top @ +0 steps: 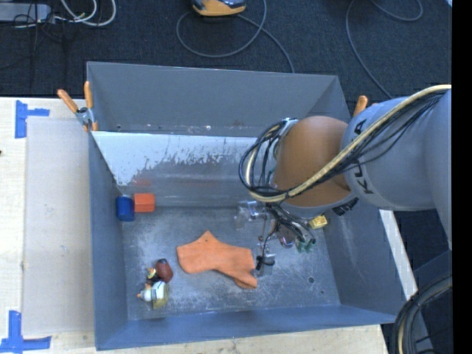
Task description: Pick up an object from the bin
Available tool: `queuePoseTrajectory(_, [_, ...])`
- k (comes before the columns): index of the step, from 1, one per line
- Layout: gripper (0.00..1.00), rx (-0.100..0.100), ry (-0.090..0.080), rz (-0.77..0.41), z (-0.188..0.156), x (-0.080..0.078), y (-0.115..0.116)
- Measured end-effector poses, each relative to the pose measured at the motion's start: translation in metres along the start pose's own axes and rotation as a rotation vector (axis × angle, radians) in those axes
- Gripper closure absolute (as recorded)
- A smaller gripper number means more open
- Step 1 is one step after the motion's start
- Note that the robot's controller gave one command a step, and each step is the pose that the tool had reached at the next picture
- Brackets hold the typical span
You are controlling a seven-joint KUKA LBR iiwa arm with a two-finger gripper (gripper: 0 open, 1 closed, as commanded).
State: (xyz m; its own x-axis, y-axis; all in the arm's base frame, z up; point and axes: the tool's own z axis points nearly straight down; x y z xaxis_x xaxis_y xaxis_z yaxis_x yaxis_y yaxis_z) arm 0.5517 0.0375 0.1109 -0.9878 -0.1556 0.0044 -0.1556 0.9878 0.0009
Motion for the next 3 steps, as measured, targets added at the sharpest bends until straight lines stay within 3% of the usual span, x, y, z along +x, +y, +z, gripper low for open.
queuePoseTrajectory(1, [0.0, 0.0, 0.005, 0.242, 0.03, 0.025, 0.023])
queuePoseTrajectory(2, [0.0, 0.0, 0.01, 0.251, 0.038, 0.032, 0.03])
queuePoseTrajectory(3, [1.0, -0.001, 0.004, 0.146, 0.041, 0.008, 0.072])
